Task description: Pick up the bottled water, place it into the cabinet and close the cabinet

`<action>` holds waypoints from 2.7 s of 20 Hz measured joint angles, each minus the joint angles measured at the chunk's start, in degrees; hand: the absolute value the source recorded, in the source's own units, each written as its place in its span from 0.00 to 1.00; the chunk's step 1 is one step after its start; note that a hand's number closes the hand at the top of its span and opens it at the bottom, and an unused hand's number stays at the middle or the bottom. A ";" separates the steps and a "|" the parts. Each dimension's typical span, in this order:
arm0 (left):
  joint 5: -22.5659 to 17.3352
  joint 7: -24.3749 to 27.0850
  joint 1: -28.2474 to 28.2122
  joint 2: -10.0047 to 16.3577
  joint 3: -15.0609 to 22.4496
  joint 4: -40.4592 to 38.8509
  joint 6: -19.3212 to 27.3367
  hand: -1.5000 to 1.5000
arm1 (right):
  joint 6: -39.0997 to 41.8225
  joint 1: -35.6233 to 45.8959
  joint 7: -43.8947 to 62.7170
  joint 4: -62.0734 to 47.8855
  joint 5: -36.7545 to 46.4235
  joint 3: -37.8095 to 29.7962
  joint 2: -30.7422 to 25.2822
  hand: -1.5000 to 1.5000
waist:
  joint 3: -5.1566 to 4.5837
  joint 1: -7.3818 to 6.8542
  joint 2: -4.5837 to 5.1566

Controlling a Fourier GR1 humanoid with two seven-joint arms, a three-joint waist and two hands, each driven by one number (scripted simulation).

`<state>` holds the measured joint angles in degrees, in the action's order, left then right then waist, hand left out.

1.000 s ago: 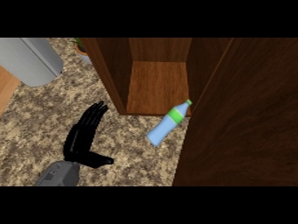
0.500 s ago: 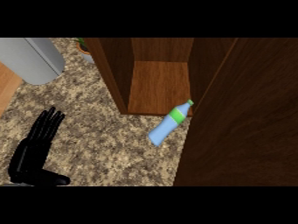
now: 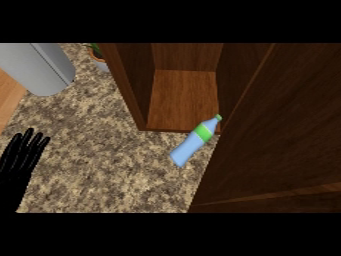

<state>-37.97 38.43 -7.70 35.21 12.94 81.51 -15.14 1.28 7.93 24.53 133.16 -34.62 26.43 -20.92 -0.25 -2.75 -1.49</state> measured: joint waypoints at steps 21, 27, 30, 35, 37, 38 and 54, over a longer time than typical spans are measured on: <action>-8.63 -9.10 -13.10 8.67 -8.60 22.72 1.10 0.00 | -36.78 43.87 0.82 -31.12 8.35 15.55 20.54 1.00 | 0.20 -0.51 1.45; -9.79 -10.81 -15.31 9.13 -11.07 26.15 1.77 0.00 | -22.57 47.97 -0.21 -39.42 -2.43 12.54 20.77 1.00 | 0.30 -0.26 1.75; -9.78 -11.36 -17.51 8.52 -12.08 28.25 2.13 0.00 | -15.31 47.73 -0.15 -42.98 -6.54 9.92 20.55 1.00 | 0.28 0.29 1.65; -10.43 -13.41 -17.97 7.99 -14.69 28.96 1.23 0.00 | -8.15 47.50 -3.75 -50.19 -6.94 6.48 20.96 1.00 | 0.17 1.13 1.43; -9.98 -13.75 -18.00 7.21 -14.73 29.11 1.17 0.00 | -5.11 47.31 -5.43 -52.36 -6.73 4.80 20.50 1.00 | 0.03 1.23 1.25; -10.05 -14.15 -17.80 7.08 -15.10 28.92 1.17 0.00 | -4.43 47.08 -6.20 -52.99 -6.19 4.38 20.58 1.00 | -0.01 1.33 1.14; -9.23 -16.27 -18.54 5.78 -16.13 31.03 1.22 0.00 | -3.42 49.90 -14.43 -64.05 1.17 -0.46 18.76 1.00 | -1.12 0.73 0.30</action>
<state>-47.21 22.16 -26.24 40.99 -3.19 112.53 -13.92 -2.14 57.83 10.10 69.11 -33.46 25.97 -2.16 -1.37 -2.02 -1.20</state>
